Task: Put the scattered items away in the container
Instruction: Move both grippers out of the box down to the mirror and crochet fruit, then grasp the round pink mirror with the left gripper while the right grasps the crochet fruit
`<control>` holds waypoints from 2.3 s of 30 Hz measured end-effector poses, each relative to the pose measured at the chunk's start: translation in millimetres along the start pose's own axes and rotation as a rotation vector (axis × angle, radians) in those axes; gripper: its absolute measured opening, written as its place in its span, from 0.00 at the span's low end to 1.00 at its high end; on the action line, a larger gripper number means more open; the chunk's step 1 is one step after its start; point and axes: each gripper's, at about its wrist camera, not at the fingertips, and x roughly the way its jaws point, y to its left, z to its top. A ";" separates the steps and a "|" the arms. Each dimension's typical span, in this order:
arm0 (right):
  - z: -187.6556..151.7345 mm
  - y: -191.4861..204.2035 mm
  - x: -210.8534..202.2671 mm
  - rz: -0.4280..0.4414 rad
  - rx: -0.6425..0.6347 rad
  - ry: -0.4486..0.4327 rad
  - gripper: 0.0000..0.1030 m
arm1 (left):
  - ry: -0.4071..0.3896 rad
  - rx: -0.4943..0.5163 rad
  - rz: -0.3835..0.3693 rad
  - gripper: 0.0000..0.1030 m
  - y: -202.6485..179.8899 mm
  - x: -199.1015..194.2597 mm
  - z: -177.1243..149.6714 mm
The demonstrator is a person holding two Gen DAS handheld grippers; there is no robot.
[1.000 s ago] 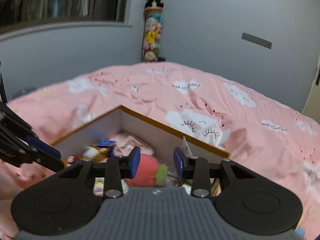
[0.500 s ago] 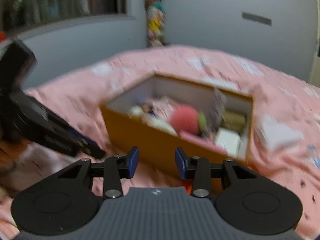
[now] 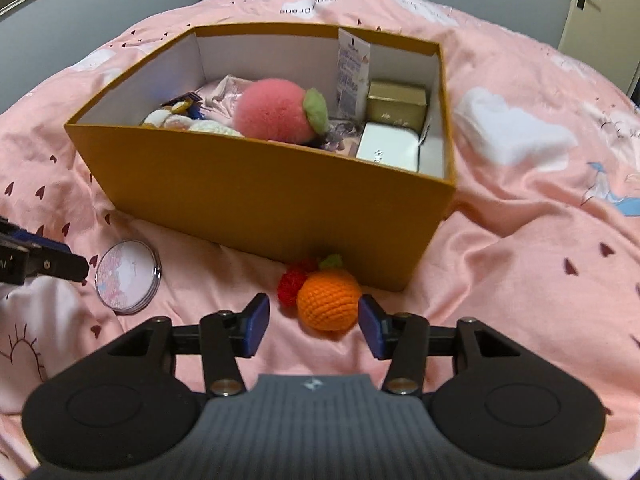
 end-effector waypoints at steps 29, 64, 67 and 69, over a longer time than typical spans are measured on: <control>-2.9 20.1 21.3 0.070 -0.078 0.062 0.56 | 0.082 -0.093 -0.014 0.45 24.1 15.2 6.6; -0.9 5.6 18.6 0.115 0.003 0.031 0.55 | 0.077 -0.162 -0.074 0.27 20.0 52.1 7.7; -0.8 7.7 15.9 0.110 -0.010 0.022 0.55 | 0.043 -0.108 -0.101 0.21 8.0 39.6 6.2; 0.3 8.0 15.3 0.113 -0.012 0.022 0.55 | 0.036 -0.082 -0.134 0.18 1.1 36.4 6.2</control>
